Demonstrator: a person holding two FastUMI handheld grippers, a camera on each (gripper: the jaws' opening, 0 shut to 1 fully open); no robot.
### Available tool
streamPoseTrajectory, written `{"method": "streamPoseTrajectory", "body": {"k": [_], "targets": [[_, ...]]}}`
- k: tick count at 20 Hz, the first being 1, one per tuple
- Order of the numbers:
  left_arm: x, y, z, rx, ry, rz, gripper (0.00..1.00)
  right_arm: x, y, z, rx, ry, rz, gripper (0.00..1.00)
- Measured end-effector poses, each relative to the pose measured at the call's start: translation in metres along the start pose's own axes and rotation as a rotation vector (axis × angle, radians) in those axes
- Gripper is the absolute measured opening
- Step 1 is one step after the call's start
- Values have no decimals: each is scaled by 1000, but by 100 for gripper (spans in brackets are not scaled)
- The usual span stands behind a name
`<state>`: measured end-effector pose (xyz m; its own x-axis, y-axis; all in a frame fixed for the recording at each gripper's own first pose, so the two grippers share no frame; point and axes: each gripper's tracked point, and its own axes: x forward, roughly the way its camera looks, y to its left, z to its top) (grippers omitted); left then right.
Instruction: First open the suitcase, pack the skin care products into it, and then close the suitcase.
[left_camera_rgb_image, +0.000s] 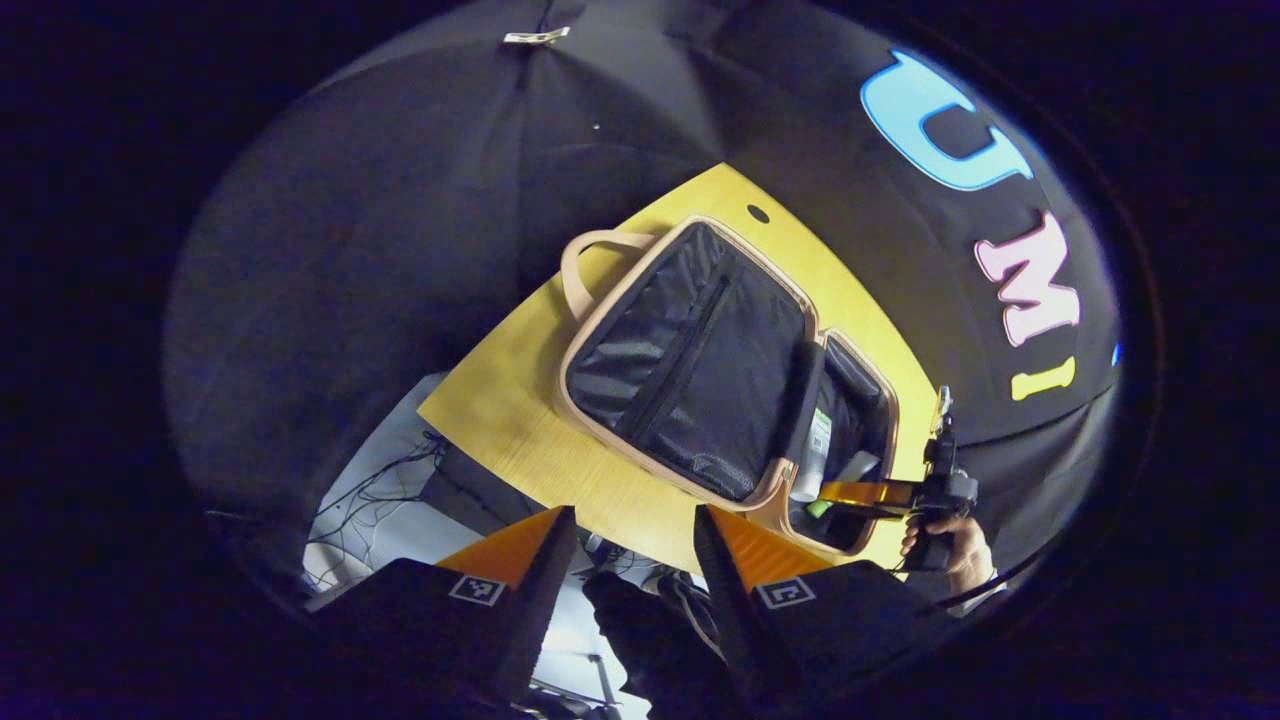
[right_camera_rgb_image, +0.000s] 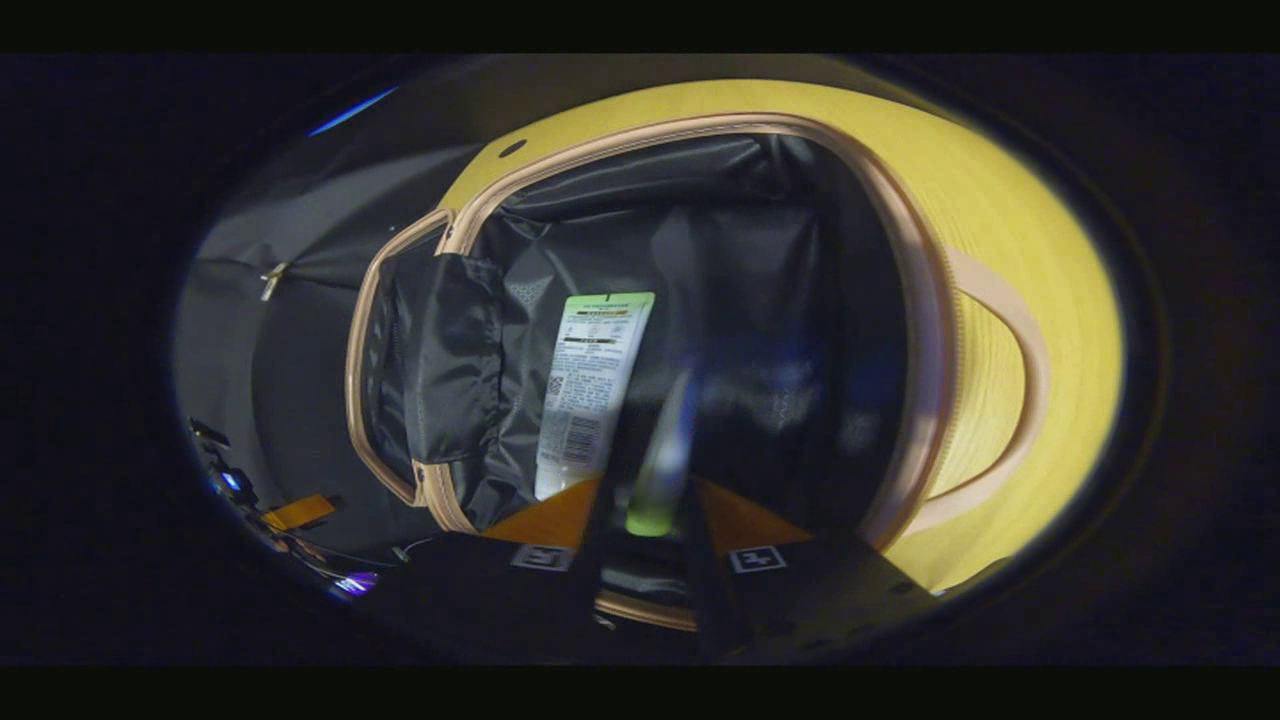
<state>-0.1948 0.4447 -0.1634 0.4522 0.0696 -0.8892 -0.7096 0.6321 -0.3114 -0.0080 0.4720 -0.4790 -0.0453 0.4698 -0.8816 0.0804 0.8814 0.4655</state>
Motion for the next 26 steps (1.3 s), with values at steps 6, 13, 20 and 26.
{"method": "streamPoseTrajectory", "body": {"k": [6, 13, 20, 26], "targets": [[-5, 8, 86, -197, -123, -113, 76, -67, 12, -22, -133, -45, 138, 91], [53, 28, 193, -127, -125, -17, 76, -154, -69, -5, -22, -223, 146, 98], [130, 64, 199, -73, 11, 173, 76, -182, -133, -7, 139, -298, 67, 97], [168, 74, 189, 83, 82, 298, 76, -177, -135, -19, 179, -277, 68, 97]]}}
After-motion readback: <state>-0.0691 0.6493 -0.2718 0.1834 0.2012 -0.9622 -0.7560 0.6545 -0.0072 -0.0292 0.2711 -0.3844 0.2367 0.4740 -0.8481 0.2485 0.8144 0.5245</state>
